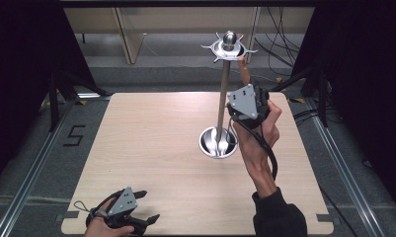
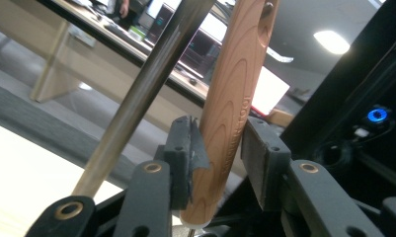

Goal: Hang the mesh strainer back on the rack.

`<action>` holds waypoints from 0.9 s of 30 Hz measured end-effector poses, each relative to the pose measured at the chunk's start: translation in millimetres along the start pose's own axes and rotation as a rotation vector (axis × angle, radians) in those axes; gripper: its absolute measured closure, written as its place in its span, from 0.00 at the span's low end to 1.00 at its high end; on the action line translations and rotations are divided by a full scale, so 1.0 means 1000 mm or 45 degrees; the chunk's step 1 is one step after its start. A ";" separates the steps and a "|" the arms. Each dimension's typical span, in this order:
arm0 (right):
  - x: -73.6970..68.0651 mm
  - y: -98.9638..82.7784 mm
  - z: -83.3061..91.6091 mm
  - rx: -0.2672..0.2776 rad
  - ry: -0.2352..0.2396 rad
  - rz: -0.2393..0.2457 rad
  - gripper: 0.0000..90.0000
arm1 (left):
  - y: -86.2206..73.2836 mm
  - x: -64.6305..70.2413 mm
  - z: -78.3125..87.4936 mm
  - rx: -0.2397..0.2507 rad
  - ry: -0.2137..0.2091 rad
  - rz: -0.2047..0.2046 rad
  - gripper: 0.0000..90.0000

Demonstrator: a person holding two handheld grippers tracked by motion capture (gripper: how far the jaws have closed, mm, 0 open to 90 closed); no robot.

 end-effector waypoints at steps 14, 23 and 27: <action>-0.007 -0.005 0.003 0.009 -0.033 0.087 0.70 | 0.000 0.000 0.000 0.001 0.003 -0.002 0.17; -0.010 -0.007 0.004 0.047 0.025 0.018 0.66 | 0.000 0.000 0.000 0.002 -0.001 0.001 0.17; -0.008 -0.008 0.004 0.051 0.085 -0.046 0.66 | 0.000 0.000 0.001 -0.009 -0.002 -0.011 0.17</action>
Point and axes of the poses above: each handheld gripper's, and its own axes: z roughly backward along the jaws, y roughly out of its top, x roughly to its right, the point moved 2 cm from there along -z, roughly forward along the jaws, and after that the axes turned 12 degrees about -y, right-handed, at the moved point
